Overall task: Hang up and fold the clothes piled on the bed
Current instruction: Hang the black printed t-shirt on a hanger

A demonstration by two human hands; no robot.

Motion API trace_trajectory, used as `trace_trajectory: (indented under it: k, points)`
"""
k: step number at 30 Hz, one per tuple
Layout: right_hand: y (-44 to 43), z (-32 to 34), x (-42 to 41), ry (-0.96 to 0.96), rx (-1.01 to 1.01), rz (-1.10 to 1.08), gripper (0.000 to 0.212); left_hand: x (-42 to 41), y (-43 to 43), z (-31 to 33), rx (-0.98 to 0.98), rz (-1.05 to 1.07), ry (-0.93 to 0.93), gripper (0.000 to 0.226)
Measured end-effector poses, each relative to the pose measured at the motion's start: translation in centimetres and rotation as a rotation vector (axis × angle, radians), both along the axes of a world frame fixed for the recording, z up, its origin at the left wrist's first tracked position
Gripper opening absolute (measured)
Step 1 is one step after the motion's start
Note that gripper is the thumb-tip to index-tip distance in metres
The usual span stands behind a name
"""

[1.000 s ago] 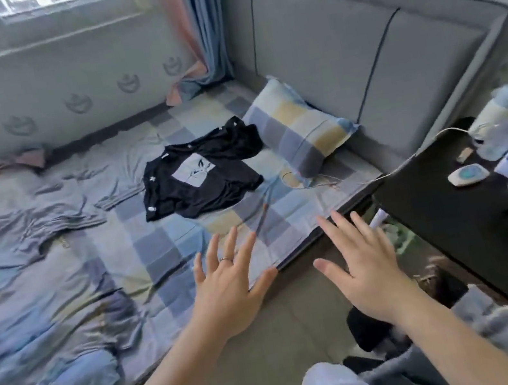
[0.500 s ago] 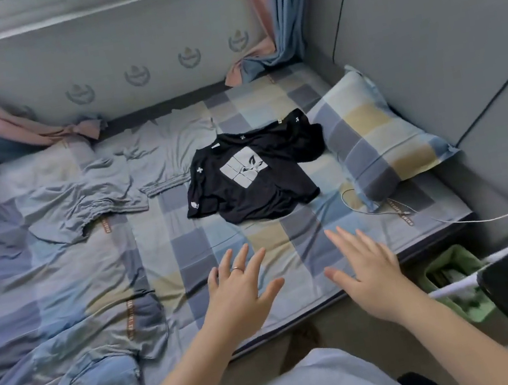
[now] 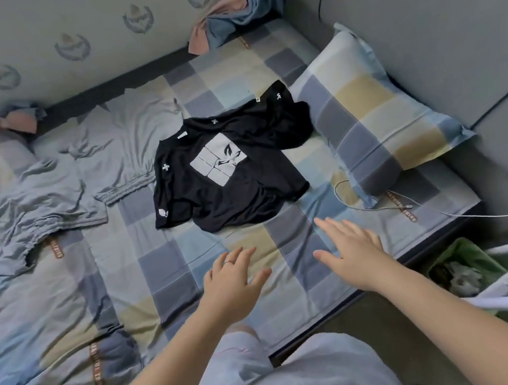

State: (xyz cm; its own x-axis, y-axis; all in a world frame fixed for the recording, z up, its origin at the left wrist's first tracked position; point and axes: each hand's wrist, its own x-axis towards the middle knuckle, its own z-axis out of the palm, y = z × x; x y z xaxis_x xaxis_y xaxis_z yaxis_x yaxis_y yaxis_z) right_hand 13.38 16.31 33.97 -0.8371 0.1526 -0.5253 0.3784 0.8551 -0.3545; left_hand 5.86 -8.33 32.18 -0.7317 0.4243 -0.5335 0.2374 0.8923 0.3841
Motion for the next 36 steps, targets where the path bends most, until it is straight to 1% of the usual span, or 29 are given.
trace_trajectory:
  k: [3, 6, 11, 14, 17, 20, 22, 24, 25, 27, 29, 30, 32, 34, 36]
  points:
    - [1.1, -4.1, -3.1, -0.006, 0.012, -0.004, 0.064, -4.2, 1.9, -4.4, 0.002, -0.035, -0.002, 0.063]
    - [1.5, -9.9, -6.3, -0.035, 0.015, -0.016, 0.064, -7.8, 2.7, -10.7, -0.003, -0.059, -0.048, 0.061]
    - [2.3, -22.0, -11.8, -0.126, 0.037, -0.085, 0.064, -12.9, 3.3, -23.3, -0.057, -0.078, -0.171, 0.062]
    - [2.8, -29.8, -15.3, -0.131, 0.06, -0.09, 0.067, -15.7, 4.0, -31.0, -0.058, -0.091, -0.182, 0.062]
    - [3.5, -36.8, -18.7, -0.104, 0.096, -0.062, 0.069, -18.2, 5.4, -37.8, -0.045, -0.142, -0.111, 0.064]
    - [4.6, -42.3, -21.8, -0.047, 0.176, -0.062, 0.075, -20.0, 7.7, -42.9, -0.038, -0.188, 0.053, 0.072]
    - [5.1, -44.9, -23.7, 0.018, 0.259, -0.078, 0.078, -20.7, 9.2, -45.2, -0.005, -0.159, 0.195, 0.076]
    - [5.5, -46.9, -25.4, 0.114, 0.342, -0.096, 0.077, -21.7, 10.3, -47.0, 0.043, -0.07, 0.334, 0.078]
    - [5.6, -47.7, -26.2, 0.166, 0.365, -0.113, 0.075, -22.3, 10.8, -47.9, 0.058, -0.029, 0.394, 0.075]
    - [6.0, -49.0, -27.5, 0.253, 0.378, -0.14, 0.064, -23.5, 11.5, -49.2, 0.073, 0.009, 0.474, 0.055]
    - [6.6, -49.8, -28.2, 0.3, 0.372, -0.153, 0.048, -24.1, 11.8, -50.0, 0.081, 0.038, 0.495, 0.035]
    - [6.9, -50.1, -28.3, 0.317, 0.365, -0.159, 0.039, -24.1, 11.8, -50.2, 0.09, 0.05, 0.491, 0.029]
    - [7.3, -50.5, -27.9, 0.338, 0.349, -0.165, 0.023, -24.0, 11.5, -50.3, 0.114, 0.06, 0.462, 0.025]
    - [6.9, -50.6, -26.8, 0.317, 0.335, -0.137, 0.02, -23.6, 10.9, -49.9, 0.133, 0.066, 0.404, 0.024]
    - [5.8, -50.3, -25.1, 0.26, 0.315, -0.101, 0.024, -22.7, 10.1, -49.4, 0.13, 0.078, 0.338, 0.023]
